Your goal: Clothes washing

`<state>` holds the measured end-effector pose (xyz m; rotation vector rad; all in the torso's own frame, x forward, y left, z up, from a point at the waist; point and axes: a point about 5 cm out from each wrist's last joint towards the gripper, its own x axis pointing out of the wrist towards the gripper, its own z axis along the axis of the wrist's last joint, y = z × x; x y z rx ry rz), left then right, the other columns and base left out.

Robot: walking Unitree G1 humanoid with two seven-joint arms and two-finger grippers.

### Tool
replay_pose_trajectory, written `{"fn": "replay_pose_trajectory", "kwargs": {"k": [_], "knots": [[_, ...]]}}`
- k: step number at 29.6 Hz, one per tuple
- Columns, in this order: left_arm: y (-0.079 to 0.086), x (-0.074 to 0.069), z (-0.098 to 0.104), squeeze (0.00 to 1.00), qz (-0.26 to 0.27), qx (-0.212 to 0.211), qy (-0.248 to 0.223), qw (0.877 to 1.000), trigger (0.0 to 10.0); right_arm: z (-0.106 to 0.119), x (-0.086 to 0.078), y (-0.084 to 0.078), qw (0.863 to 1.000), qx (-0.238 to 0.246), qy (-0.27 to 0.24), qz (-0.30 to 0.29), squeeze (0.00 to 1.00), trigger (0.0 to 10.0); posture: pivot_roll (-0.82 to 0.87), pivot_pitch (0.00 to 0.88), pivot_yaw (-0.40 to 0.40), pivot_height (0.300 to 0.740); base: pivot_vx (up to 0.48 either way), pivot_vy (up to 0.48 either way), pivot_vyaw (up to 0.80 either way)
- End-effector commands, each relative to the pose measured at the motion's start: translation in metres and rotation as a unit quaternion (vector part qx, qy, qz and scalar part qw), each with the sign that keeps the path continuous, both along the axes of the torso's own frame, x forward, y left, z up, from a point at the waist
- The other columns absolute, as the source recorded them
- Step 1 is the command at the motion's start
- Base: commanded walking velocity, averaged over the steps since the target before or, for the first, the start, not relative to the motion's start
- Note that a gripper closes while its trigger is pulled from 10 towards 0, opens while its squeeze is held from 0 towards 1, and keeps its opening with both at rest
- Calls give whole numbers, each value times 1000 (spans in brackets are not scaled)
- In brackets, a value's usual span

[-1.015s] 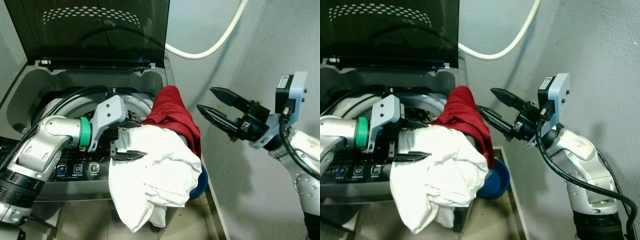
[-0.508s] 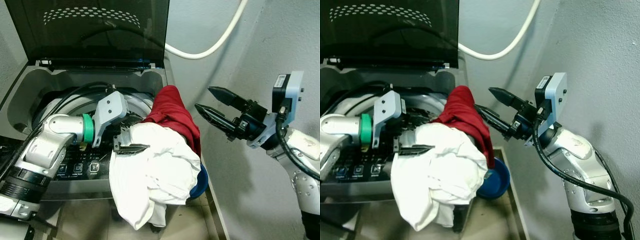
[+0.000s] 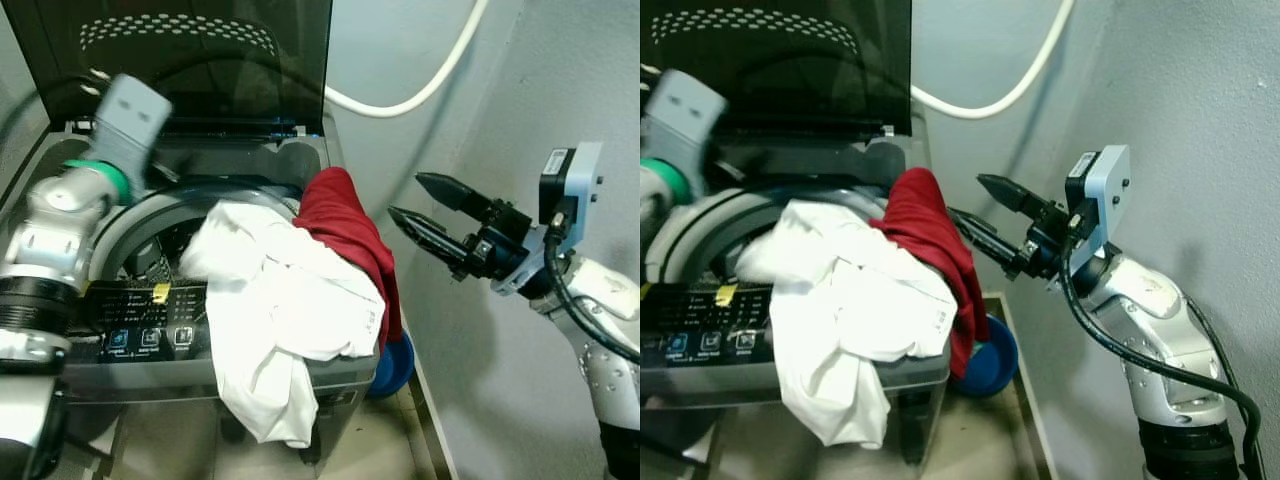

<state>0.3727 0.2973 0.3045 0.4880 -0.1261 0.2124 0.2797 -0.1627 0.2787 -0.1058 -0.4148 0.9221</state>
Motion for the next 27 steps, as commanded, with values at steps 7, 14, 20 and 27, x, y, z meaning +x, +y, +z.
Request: {"fn": "replay_pose_trajectory", "kwargs": {"k": [7, 14, 20, 27], "knots": [[78, -38, -22, 0, 221, -7, 18, 975, 10000, -2, 2, 3, 1000, 1, 0, -2, 0, 10000, 50, 66, -8, 740, 0, 0, 0], [2, -20, -26, 0, -108, 8, 41, 993, 10000, -3, 4, 8, 1000, -1, 2, 6, 0, 10000, 61, 75, -19, 740, 0, 0, 0], [-60, -33, -6, 0, -294, 67, 16, 953, 10000, -9, 10, 16, 1000, 3, 5, -17, 0, 10000, 60, 77, -16, 740, 0, 0, 0], [-106, -59, -1, 1000, -463, 94, 44, 880, 10000, -16, 9, 24, 999, 18, 13, -25, 0, 10000, 51, 75, -3, 740, 0, 0, 0]]}}
